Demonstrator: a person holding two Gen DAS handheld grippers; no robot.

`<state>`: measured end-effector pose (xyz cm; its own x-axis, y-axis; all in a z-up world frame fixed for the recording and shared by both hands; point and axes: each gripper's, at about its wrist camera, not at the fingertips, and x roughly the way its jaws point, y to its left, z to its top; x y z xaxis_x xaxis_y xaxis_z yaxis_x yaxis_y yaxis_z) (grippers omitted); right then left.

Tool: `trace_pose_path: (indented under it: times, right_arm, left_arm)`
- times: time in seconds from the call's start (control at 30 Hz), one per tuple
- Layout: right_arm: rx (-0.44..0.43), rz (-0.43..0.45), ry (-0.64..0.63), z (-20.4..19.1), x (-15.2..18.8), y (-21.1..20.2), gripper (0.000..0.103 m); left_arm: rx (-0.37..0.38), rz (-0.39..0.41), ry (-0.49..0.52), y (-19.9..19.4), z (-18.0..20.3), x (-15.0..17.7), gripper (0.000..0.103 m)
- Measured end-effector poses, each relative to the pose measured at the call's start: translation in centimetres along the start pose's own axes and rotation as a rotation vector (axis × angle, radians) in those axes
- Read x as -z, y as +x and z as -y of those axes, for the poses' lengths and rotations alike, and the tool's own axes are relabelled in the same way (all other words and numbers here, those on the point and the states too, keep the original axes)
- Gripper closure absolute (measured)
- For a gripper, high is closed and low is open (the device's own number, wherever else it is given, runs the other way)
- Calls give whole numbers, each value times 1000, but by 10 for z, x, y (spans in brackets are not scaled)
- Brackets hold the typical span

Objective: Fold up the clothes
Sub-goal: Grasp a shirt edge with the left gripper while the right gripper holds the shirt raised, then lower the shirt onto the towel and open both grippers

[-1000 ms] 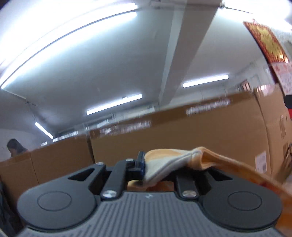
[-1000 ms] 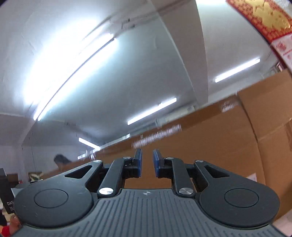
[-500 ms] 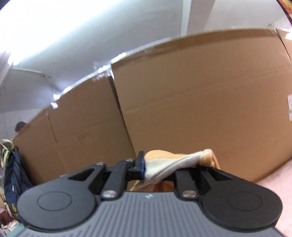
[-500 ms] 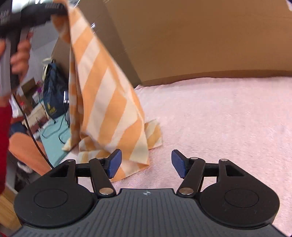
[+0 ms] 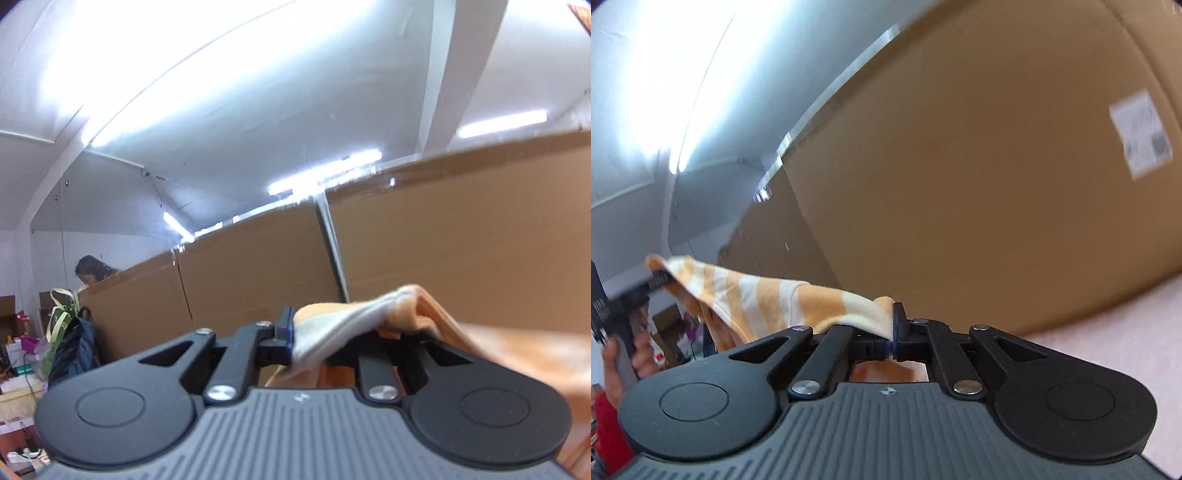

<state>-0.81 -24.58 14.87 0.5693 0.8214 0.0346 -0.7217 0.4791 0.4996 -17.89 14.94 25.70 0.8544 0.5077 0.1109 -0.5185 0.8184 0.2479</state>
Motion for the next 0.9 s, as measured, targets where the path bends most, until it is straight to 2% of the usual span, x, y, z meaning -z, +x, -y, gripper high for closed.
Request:
trace_pose_path:
  times: [0.07,0.13,0.2,0.33,0.43,0.57,0.67,0.8,0.9]
  right_arm:
    - [15,107,-77,-25,-37,-26,101]
    - [40,188,-156,-48,-59,-47,101]
    - [66,269,-235,-72,-81,-68,101]
    - [134,318,-306,-89,-95,-81,101]
    - [189,338,-346,-97,-101,-87,101]
    - [247,364,-368,-99,-106,-110,101]
    - [267,390,-355,-95,-97,-132,101]
    - [303,420,-348,-90,-75,-146,101]
    - [331,452,-295,-78,-61,-154,101]
  left_arm:
    - [16,56,-18,-9,-8,-17,82]
    - [37,118,-31,-17,-14,-35,77]
    - [59,170,-53,-36,-15,-50,77]
    - [72,215,-86,-55,-15,-77,77]
    - [78,207,-80,-62,-12,-88,76]
    - [92,188,-21,-81,1,-79,70]
    - [165,138,-36,-94,10,-63,70]
    - [224,80,-53,-109,28,-36,70]
    - [269,40,-63,-124,38,-17,70]
